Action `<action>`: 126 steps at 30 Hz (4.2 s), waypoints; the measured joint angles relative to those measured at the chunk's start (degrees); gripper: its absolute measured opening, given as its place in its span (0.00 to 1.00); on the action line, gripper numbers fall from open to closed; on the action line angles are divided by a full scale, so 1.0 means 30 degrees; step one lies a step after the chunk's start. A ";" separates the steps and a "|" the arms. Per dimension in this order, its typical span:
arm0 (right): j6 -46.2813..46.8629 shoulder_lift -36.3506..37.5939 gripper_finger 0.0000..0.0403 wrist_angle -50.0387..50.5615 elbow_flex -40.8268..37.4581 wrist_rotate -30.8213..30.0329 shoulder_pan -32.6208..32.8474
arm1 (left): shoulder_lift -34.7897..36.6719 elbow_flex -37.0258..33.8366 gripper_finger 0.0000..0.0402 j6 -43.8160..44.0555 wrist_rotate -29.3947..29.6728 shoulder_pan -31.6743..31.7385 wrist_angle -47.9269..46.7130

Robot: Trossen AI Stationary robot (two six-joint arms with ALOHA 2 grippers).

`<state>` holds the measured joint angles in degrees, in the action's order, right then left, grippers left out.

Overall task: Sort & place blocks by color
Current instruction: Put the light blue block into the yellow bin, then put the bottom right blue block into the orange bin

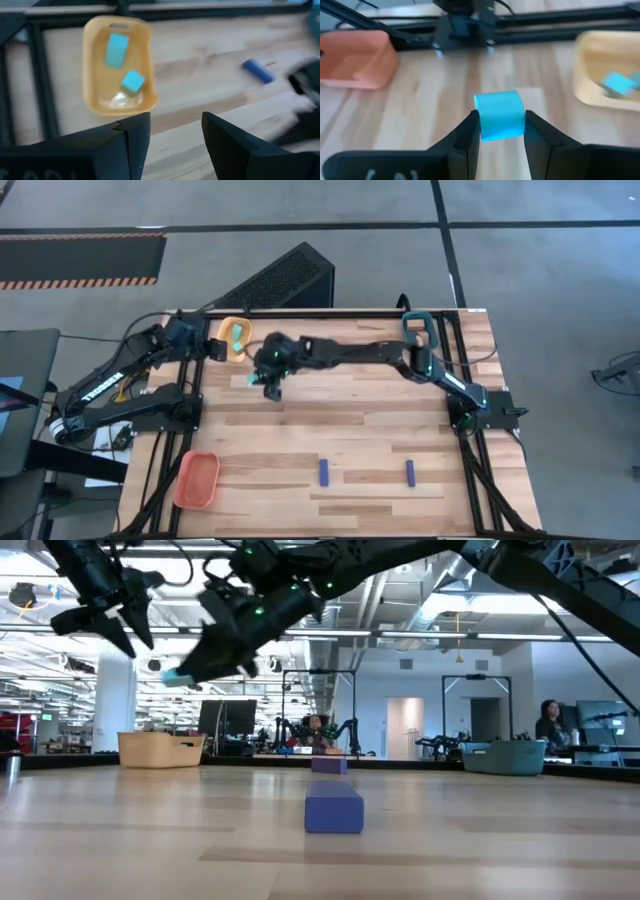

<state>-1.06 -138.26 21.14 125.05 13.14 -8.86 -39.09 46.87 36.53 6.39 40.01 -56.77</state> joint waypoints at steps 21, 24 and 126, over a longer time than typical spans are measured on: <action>0.0591 0.3950 0.32 -0.1811 -0.8344 0.2240 -0.1143 | 0.1355 -0.3285 0.41 0.4887 0.1089 -0.5428 0.3928; 0.1800 0.6098 0.32 -0.5769 -1.1928 0.2177 -0.1032 | 0.1434 -0.4938 0.41 0.5787 0.0351 -0.6333 0.7213; 1.2315 1.1930 0.63 -0.3778 -1.7427 -1.1521 0.2215 | -0.8575 -0.4130 0.35 -0.7510 -0.1516 0.5917 0.8386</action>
<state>35.89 -102.47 9.81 72.77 -21.43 -2.22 -64.82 34.48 14.00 1.85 57.76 -31.61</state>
